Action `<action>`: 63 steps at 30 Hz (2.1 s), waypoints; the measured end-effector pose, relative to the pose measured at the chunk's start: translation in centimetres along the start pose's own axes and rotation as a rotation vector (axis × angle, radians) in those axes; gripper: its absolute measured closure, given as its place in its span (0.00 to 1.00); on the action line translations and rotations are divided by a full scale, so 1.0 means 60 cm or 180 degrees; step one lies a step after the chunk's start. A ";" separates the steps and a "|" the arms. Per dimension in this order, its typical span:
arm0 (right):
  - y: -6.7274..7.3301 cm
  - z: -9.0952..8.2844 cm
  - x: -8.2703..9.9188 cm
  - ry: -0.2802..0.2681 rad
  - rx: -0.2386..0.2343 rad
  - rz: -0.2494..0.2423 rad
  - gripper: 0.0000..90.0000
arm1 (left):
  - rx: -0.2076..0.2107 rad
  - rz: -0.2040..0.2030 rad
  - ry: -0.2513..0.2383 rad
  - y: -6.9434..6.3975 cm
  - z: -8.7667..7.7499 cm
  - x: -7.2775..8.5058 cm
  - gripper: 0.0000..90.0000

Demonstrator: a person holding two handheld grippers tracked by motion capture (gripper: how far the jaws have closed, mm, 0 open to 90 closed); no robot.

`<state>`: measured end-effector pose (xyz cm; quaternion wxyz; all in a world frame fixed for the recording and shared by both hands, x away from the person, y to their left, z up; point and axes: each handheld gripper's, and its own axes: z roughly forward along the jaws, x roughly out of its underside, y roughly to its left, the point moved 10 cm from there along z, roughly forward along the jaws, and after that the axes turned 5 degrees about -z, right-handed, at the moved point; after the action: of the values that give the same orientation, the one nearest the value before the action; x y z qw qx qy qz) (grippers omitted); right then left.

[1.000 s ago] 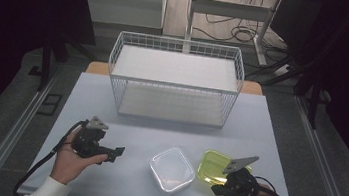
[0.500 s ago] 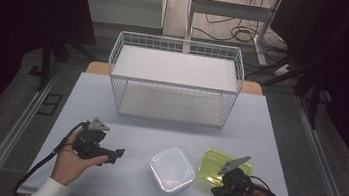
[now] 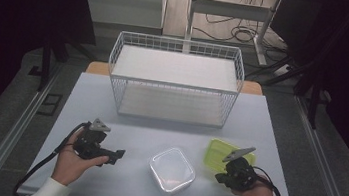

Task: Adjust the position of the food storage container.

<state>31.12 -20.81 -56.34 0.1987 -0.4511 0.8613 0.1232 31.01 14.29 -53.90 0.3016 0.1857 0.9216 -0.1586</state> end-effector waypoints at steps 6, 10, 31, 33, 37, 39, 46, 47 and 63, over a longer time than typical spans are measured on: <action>-0.014 0.005 -0.003 -0.0002 0.0081 0.0014 0.99 | 0.0016 -0.0023 0.0002 0.000 0.000 0.001 0.13; -0.014 0.005 -0.003 -0.0013 0.0090 0.0012 0.98 | 0.0016 -0.0025 0.0001 0.001 0.000 0.001 0.13; -0.110 -0.121 0.092 -0.0338 0.0735 0.1040 0.99 | -0.0001 -0.0019 -0.0013 0.006 -0.001 -0.002 0.13; -0.130 -0.111 0.116 -0.0199 0.0817 0.1185 0.99 | -0.0003 -0.0021 -0.0014 0.006 -0.001 -0.002 0.13; -0.133 -0.087 0.122 -0.0076 0.0740 0.1250 0.99 | -0.0015 -0.0022 -0.0003 0.006 -0.001 -0.001 0.13; -0.134 -0.083 0.120 -0.0059 0.0731 0.1258 0.99 | -0.0018 -0.0022 -0.0004 0.007 -0.001 -0.001 0.13; -0.139 -0.063 0.102 -0.0019 0.0745 0.1211 0.99 | -0.0051 0.0009 0.0015 0.008 -0.001 0.001 0.13; -0.141 -0.061 0.099 -0.0033 0.0743 0.1204 0.99 | -0.0051 0.0013 0.0027 0.008 -0.001 0.002 0.13; -0.148 -0.017 0.019 -0.0090 0.0773 0.0836 0.99 | -0.0034 0.0003 0.0071 0.007 -0.001 0.005 0.12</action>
<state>37.62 -27.01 -56.20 0.2460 -0.3056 0.9185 0.0495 30.95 14.76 -54.11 0.2924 0.1863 0.9256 -0.1515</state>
